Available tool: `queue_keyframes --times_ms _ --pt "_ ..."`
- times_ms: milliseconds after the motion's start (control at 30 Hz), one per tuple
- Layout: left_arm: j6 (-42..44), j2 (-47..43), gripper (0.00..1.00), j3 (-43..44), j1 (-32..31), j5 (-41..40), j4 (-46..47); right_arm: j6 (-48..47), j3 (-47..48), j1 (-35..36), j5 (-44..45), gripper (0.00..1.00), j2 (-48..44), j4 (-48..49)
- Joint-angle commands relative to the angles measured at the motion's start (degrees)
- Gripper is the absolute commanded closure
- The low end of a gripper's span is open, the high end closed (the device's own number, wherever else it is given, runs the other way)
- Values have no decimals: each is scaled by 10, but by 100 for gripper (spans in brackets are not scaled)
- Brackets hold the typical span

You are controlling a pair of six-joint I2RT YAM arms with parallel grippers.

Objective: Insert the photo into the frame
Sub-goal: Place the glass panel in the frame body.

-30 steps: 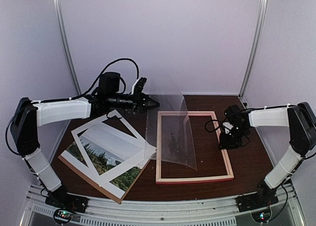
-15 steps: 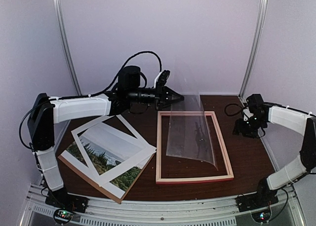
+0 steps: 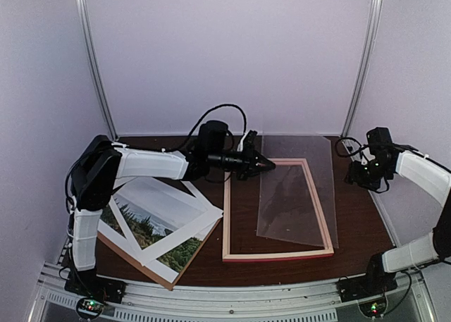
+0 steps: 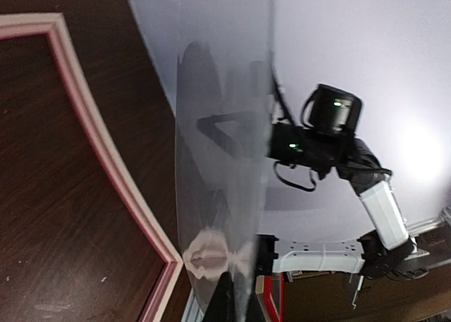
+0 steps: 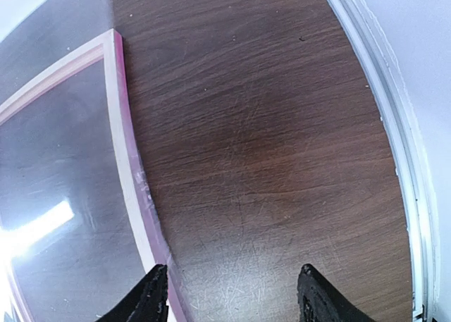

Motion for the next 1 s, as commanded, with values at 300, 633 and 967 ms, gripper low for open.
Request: queue_keyframes --times_ms 300,633,967 --pt "104 33 100 -67 16 -115 -115 3 -3 -2 -25 40 23 11" --pt "133 26 100 -96 31 -134 -142 2 -37 12 -112 33 73 84" --pt "150 18 100 -106 34 -148 -163 1 -41 62 -104 19 114 122"
